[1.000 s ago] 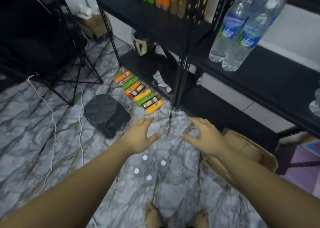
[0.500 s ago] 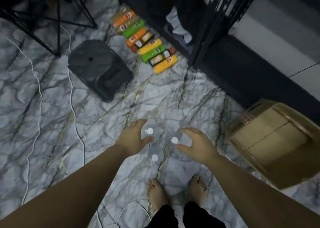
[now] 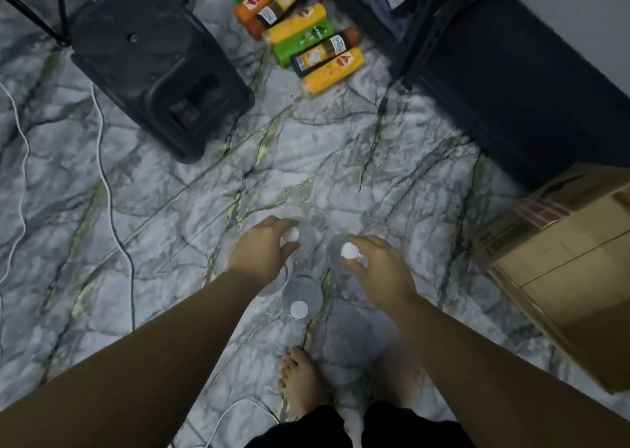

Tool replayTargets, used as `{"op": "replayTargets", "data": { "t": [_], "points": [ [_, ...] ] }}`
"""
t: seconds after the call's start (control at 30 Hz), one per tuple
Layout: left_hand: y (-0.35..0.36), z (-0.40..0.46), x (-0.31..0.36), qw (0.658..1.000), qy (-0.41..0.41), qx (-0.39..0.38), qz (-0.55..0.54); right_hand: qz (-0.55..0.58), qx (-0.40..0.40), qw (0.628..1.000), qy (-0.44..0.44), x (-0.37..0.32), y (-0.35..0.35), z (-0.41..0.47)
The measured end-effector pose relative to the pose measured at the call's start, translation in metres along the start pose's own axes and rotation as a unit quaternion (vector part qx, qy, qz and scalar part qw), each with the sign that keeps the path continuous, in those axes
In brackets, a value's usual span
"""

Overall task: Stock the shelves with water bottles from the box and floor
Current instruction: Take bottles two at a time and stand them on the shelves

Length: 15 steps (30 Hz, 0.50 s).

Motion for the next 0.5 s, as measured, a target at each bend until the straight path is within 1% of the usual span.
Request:
{"op": "replayTargets", "data": {
  "t": [0.07,0.13,0.27,0.4,0.5],
  "points": [
    [-0.002,0.008,-0.002,1.000,-0.002,0.017,-0.017,0.004,0.017,1.000,-0.009,-0.001,-0.005,0.012],
    [-0.002,0.018,-0.002,0.999,-0.003,0.025,-0.032,0.016,0.019,1.000,-0.007,0.000,-0.007,0.026],
    [0.013,0.040,0.002,0.997,-0.001,-0.028,-0.076,0.052,0.008,0.999,0.006,0.004,-0.004,0.050],
    [0.020,0.063,0.005,0.992,0.007,-0.032,-0.121,0.105,0.003,0.994,0.041,0.012,0.006,0.072],
    [0.028,0.079,0.000,0.987,-0.015,-0.023,-0.158,0.158,0.035,0.983,0.082,0.019,0.010,0.088]
  ]
}}
Point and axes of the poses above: each hand's wrist, its own z-axis towards the middle knuckle, its own y-axis out of the palm, x = y × z, the point moved 7 cm from there along z, towards the middle knuckle, and after that the axes turned 1 degree about -x, right-handed, at the moved point
